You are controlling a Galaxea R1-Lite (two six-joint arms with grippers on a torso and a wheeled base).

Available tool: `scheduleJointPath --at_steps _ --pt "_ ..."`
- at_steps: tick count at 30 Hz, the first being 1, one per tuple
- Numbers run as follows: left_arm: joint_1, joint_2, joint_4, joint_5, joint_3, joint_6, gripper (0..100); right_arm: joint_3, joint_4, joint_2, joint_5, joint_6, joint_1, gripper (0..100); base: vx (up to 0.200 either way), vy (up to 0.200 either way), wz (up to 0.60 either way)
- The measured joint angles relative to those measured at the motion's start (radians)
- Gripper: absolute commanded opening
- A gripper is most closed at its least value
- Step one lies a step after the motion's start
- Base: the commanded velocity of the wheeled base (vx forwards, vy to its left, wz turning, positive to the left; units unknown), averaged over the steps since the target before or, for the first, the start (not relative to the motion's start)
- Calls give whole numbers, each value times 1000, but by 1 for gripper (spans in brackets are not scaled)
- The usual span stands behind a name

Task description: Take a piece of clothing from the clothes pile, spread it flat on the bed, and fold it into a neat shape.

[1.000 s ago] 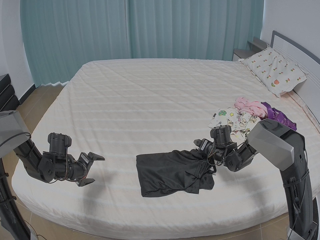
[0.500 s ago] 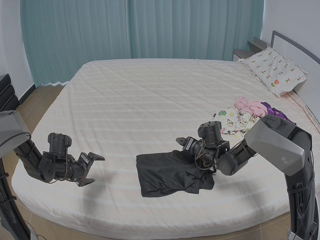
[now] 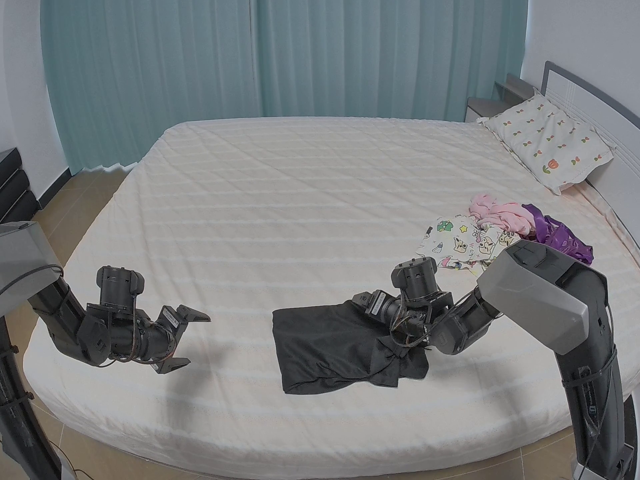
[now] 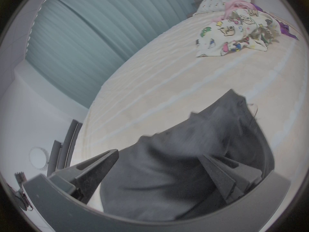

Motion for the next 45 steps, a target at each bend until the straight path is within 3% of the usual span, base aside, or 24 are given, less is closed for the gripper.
scheduleJointPath --at_steps 8,18,35,45 --pt "0 1 0 2 -1 0 100 -89 31 48 -11 6 -114 100 0 0 0" --pt "0 1 0 2 -1 0 100 -31 28 11 -15 4 -161 100 0 0 0" --pt "0 1 0 2 -1 0 100 467 -133 -200 27 -15 -115 100 0 0 0" --pt "2 1 0 3 -5 -1 100 514 -180 -243 33 9 -46 100 0 0 0"
